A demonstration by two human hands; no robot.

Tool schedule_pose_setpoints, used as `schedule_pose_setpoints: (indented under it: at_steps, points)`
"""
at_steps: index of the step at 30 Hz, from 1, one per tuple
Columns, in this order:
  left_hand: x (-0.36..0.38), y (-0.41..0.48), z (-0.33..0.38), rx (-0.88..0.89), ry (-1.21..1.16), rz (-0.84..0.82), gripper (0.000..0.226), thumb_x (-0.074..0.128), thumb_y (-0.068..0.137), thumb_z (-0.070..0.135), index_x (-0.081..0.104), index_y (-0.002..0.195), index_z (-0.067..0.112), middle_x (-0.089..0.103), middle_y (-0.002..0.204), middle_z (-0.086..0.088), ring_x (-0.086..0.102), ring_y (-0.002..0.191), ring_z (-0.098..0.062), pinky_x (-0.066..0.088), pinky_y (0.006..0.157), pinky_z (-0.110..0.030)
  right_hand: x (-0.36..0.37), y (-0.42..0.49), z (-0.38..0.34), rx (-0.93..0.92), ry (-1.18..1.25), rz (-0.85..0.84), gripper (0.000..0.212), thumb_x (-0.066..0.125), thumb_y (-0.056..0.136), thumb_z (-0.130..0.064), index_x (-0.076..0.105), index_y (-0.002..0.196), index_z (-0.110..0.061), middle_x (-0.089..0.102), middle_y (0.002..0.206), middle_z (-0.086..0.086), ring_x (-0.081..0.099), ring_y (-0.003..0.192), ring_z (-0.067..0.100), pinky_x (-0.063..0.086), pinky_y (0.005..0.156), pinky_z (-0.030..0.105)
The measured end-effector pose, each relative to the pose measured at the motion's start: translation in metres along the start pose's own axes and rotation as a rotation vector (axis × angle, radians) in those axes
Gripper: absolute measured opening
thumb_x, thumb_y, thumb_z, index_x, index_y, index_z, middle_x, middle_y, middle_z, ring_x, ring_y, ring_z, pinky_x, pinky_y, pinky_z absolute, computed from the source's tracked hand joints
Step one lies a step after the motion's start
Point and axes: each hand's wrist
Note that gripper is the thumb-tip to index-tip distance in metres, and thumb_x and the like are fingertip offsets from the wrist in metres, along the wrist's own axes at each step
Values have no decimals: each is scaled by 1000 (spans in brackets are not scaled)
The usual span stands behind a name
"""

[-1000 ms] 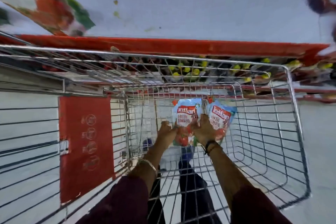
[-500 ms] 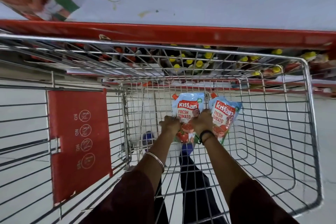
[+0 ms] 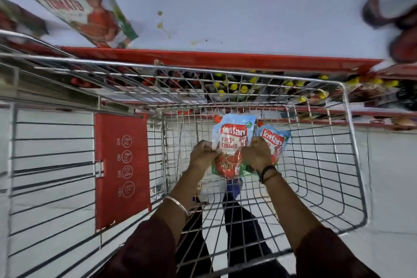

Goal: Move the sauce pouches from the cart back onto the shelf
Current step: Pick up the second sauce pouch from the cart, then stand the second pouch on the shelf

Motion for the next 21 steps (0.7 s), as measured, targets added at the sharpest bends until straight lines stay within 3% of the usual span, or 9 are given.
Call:
schedule_pose_setpoints:
  at_steps: [2,3,5,8,12,17,19,21]
  points:
    - [-10,-28,15,62,-30,-28,25,74,74,11,51,72,20,63,96,-9,61,100,-32,57,78,-42,-14,-28,-18,-69,67,19,36,65,80,0,51,62,-28,54,66,-12,50,64,4,37,45,-1]
    - [-14,-41,23,96,-54,-35,25,73,75,8,50,72,19,60,91,-6,59,97,-29,55,68,-35,-21,-42,-25,-117,99,11,41,65,80,2,48,61,-30,51,66,-14,47,62,-1,36,44,-3]
    - [-23,-69,39,165,-72,-39,26,71,77,6,49,72,17,54,83,0,54,90,-25,48,60,-28,-29,-59,-34,-180,149,20,28,69,77,2,59,69,-23,62,77,-7,55,66,1,38,46,-4]
    - [-34,-104,59,268,-55,-35,28,72,77,7,47,69,18,53,81,0,54,85,-26,45,64,-33,-40,-85,-53,-285,209,75,22,72,73,4,62,80,-14,69,93,5,67,80,17,51,57,4]
    - [-44,-144,84,452,-109,35,21,71,75,0,51,77,7,57,86,-8,57,88,-25,49,59,-19,-53,-115,-85,-368,326,53,29,71,75,4,54,89,-15,68,92,8,69,81,20,58,63,26]
    - [-50,-186,122,645,-222,149,16,69,76,-3,57,87,-2,63,82,-3,61,79,-17,49,51,-9,-73,-143,-138,-543,364,60,30,71,77,-2,54,100,-13,68,96,2,66,83,11,55,63,21]
    - [-53,-198,143,699,-242,201,16,68,77,-1,58,89,-1,64,84,-2,62,77,-14,50,49,-10,-79,-150,-160,-608,379,70,29,71,77,-2,54,97,-14,67,93,-2,66,85,13,55,65,22]
    - [-57,-204,165,753,-248,240,14,68,78,1,57,85,7,64,84,2,64,76,-13,52,52,-17,-83,-153,-181,-672,393,98,30,70,77,-1,51,93,-17,66,92,-2,65,84,11,55,62,14]
Point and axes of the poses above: each hand's wrist, its own y-axis towards the middle knuckle, its own x-axis out of the palm, z = x × y
